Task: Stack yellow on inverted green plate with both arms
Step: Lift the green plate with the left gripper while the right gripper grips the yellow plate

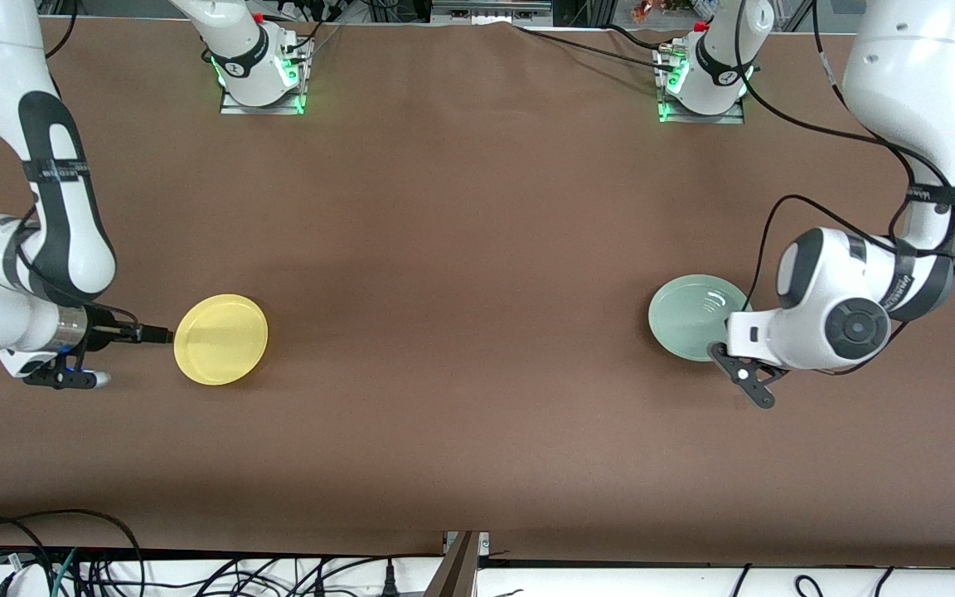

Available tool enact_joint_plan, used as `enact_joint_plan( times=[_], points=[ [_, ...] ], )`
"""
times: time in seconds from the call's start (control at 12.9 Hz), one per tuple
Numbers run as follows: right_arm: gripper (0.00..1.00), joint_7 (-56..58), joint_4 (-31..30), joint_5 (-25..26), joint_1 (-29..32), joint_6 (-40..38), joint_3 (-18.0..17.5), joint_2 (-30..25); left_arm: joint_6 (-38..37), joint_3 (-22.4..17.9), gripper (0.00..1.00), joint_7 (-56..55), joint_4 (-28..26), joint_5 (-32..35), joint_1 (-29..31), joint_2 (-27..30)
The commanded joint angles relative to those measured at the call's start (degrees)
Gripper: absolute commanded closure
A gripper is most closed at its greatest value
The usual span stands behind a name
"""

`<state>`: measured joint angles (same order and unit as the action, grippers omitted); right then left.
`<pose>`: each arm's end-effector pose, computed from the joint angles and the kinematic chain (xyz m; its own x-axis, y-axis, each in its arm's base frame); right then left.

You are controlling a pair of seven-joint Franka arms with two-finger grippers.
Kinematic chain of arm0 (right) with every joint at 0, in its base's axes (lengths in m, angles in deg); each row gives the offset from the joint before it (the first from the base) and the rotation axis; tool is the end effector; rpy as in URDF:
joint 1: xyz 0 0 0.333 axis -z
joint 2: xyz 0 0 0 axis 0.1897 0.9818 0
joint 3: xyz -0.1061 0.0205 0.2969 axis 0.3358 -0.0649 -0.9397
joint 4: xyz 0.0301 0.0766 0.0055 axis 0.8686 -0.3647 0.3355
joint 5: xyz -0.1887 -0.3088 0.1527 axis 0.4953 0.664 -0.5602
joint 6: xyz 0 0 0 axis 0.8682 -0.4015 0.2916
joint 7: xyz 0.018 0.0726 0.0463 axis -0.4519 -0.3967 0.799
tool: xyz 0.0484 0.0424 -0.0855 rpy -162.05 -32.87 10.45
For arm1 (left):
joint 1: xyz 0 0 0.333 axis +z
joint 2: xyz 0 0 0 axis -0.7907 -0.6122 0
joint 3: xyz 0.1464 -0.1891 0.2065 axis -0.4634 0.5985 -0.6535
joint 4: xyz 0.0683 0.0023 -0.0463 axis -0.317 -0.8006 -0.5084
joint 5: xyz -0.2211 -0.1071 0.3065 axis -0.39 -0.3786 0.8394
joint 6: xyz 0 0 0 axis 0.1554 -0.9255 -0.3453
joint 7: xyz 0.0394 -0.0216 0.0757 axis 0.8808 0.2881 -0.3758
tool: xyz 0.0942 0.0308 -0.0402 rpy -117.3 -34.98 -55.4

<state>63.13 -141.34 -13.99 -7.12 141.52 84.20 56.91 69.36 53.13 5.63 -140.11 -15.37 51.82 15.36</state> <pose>0.6734 -0.0920 0.2434 0.9878 -0.0934 -0.1243 -0.1073 -0.9881 -0.1098 0.6774 -0.0980 0.3101 0.6039 -0.7669 -0.2170 -0.7834 -0.6213 0.0158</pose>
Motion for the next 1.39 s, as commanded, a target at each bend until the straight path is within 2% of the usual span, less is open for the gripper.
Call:
enact_joint_plan(
  times=[0.0, 0.15, 0.39, 0.54, 0.7, 0.77, 0.93, 1.08, 1.31],
  points=[
    [0.0, -0.2, 1.1, -2.9, 0.2, 2.9, -0.3, 2.5, -9.8, -0.5, 1.0, -8.7, 7.1, 7.7, -8.2, 0.1],
    [0.0, -0.2, 1.0, -3.3, 0.2, 4.8, -0.5, 3.4, -15.9, -0.8, 1.0, -18.2, 8.9, 14.2, -16.7, 0.1],
    [0.0, -0.1, 0.4, -8.4, 0.1, 5.7, -0.6, 5.2, -22.6, -1.0, 1.0, -33.8, 8.8, 26.4, -27.7, -0.8],
    [0.0, -0.1, 0.2, -9.1, 0.1, 6.0, -0.6, 5.4, -26.8, -1.0, 1.0, -42.6, 8.8, 33.1, -34.1, -2.8],
    [0.0, 0.1, -0.3, -9.2, 0.1, 6.0, -0.6, 5.6, -29.9, -1.3, 1.0, -52.9, 8.6, 36.5, -40.3, -5.6],
    [0.0, 1.0, -0.7, -9.2, 0.1, 6.0, -0.6, 5.6, -32.1, -1.3, 1.0, -57.5, 8.5, 42.1, -43.6, -7.0],
    [0.0, 3.4, -1.0, -9.2, 0.4, 5.2, -0.6, 5.6, -34.7, -1.8, 1.0, -62.8, 8.8, 47.6, -49.0, -11.1],
    [0.0, 3.4, -1.2, -9.2, 0.4, 2.7, -0.6, 5.1, -35.0, -4.4, 1.0, -67.5, 11.3, 52.6, -54.4, -14.4],
    [0.0, 3.5, -1.2, -9.2, 0.5, -0.2, -0.5, 4.7, -36.6, -10.1, 1.0, -70.9, 15.9, 52.8, -62.1, -20.8]
  ],
)
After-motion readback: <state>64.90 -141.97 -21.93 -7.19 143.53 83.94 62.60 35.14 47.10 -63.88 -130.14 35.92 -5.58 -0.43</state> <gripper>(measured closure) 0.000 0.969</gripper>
